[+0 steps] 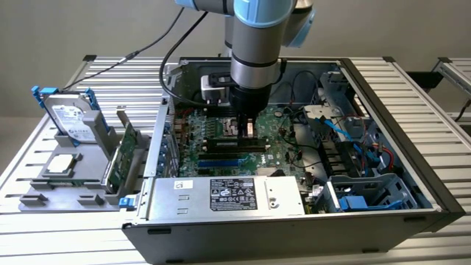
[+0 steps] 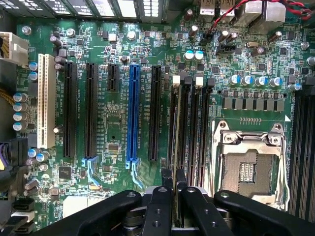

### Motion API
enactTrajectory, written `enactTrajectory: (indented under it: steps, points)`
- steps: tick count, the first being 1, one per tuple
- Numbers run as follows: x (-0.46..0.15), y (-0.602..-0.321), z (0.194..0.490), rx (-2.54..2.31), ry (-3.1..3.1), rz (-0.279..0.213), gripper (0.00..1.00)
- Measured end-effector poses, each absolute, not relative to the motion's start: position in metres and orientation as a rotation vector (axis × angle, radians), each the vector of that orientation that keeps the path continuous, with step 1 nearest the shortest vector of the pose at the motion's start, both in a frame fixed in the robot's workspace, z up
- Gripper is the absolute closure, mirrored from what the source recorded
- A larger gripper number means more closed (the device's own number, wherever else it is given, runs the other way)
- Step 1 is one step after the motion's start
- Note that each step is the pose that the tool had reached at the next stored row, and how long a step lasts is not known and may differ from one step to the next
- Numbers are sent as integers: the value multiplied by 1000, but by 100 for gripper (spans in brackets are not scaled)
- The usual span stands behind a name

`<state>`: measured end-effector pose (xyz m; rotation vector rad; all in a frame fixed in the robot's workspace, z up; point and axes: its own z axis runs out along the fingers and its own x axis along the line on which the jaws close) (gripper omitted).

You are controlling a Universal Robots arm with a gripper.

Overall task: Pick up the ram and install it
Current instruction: 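Insert the ram into the slot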

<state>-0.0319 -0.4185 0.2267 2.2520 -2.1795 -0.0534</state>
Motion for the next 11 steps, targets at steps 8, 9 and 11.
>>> enactTrajectory:
  steps: [8, 9, 11]
  points:
    - [-33, -418, 227, 2259, -2186, -33, 86]
    - [-34, -418, 227, 2258, -2185, -32, 86]
    - [-34, -418, 227, 2257, -2184, -30, 86]
